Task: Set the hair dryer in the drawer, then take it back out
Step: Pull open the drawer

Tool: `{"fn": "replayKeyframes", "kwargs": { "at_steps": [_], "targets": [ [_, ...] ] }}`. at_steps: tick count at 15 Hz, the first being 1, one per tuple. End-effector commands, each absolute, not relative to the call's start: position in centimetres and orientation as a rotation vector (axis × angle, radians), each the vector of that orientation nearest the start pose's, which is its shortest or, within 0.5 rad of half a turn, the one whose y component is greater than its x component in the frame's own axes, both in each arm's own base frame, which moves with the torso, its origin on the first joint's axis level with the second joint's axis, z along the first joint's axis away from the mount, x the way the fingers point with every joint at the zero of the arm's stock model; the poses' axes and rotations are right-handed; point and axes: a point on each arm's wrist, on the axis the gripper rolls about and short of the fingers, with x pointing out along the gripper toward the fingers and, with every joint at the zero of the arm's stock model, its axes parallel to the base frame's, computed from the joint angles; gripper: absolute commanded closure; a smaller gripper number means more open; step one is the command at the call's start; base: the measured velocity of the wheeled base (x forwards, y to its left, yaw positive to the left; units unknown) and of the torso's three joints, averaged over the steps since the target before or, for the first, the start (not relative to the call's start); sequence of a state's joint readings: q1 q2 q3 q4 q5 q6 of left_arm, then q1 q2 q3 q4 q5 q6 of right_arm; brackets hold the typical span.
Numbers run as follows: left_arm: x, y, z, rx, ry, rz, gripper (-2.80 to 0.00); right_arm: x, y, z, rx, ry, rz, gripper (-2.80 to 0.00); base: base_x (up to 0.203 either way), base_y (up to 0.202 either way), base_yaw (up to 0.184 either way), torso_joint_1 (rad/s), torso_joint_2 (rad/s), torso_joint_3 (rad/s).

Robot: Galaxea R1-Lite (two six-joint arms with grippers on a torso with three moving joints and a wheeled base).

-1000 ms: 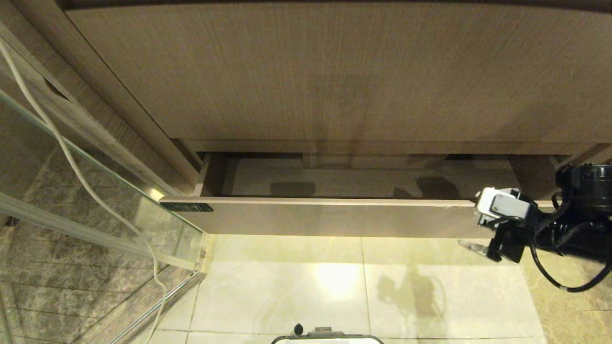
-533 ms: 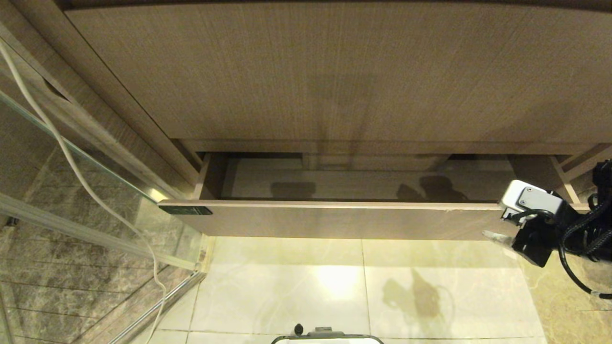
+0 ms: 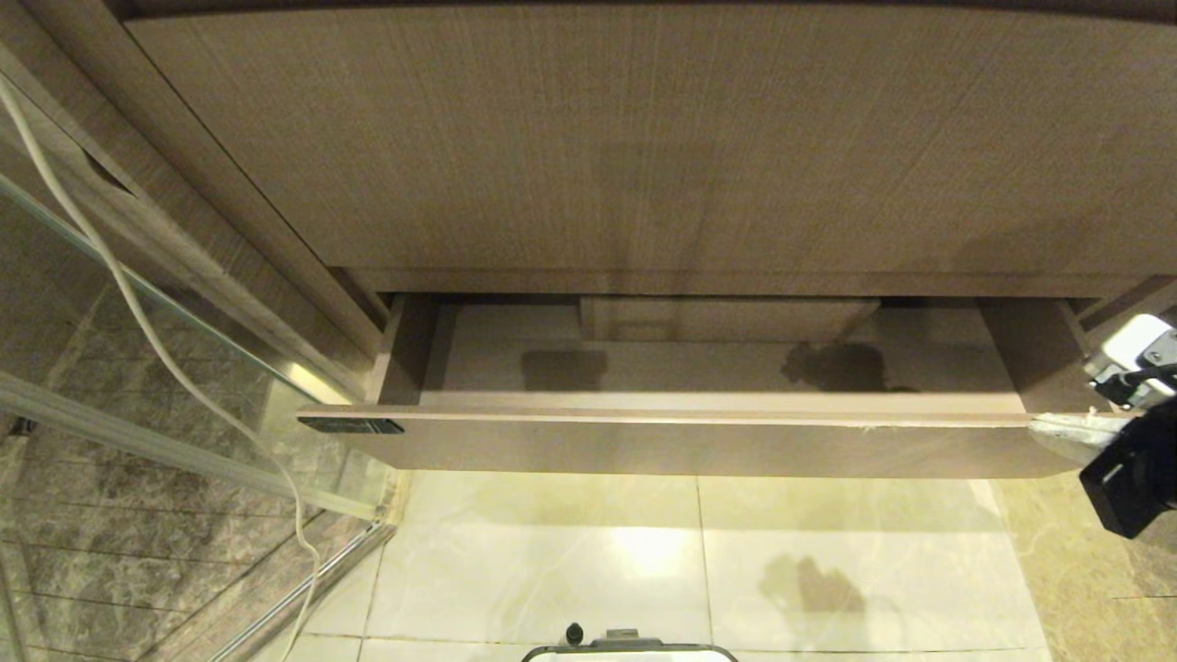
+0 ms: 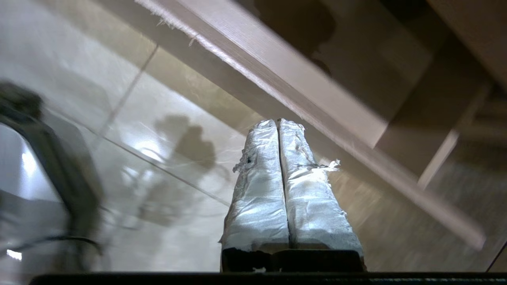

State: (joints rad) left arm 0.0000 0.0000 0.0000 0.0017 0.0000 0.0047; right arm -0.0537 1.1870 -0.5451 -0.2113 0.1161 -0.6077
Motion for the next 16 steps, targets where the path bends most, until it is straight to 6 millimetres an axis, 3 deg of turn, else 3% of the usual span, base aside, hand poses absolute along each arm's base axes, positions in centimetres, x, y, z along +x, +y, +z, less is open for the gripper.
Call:
{"fn": "replayKeyframes", "kwargs": {
  "at_steps": [1,4,7,8,10,14,16],
  "targets": [
    [-2.3,0.0,7.5,0.005,0.003,0.0,0.0,11.4,-0.8,20.1,-0.44,0.313,0.066,0.0,0.0,0.0,0.0,0.0,0.0,0.0],
    [-2.3,0.0,7.5,0.005,0.002,0.0,0.0,4.9,-0.5,18.6,-0.29,0.279,-0.073,0.0,0.0,0.0,0.0,0.0,0.0,0.0],
    [-2.3,0.0,7.5,0.005,0.002,0.0,0.0,0.4,-0.4,14.0,-0.164,0.226,-0.219,0.0,0.0,0.0,0.0,0.0,0.0,0.0],
    [-2.3,0.0,7.5,0.005,0.002,0.0,0.0,-0.3,-0.4,11.7,-0.135,0.212,-0.25,0.0,0.0,0.0,0.0,0.0,0.0,0.0],
    [-2.3,0.0,7.5,0.005,0.003,0.0,0.0,-1.0,-0.5,9.6,-0.092,0.106,-0.233,0.0,0.0,0.0,0.0,0.0,0.0,0.0],
    [-2.3,0.0,7.5,0.005,0.003,0.0,0.0,-1.9,-0.1,8.6,-0.07,-0.025,-0.026,0.0,0.0,0.0,0.0,0.0,0.0,0.0],
    [-2.3,0.0,7.5,0.005,0.002,0.0,0.0,-2.3,0.0,8.4,-0.076,-0.081,-0.016,0.0,0.0,0.0,0.0,0.0,0.0,0.0]
  ]
}}
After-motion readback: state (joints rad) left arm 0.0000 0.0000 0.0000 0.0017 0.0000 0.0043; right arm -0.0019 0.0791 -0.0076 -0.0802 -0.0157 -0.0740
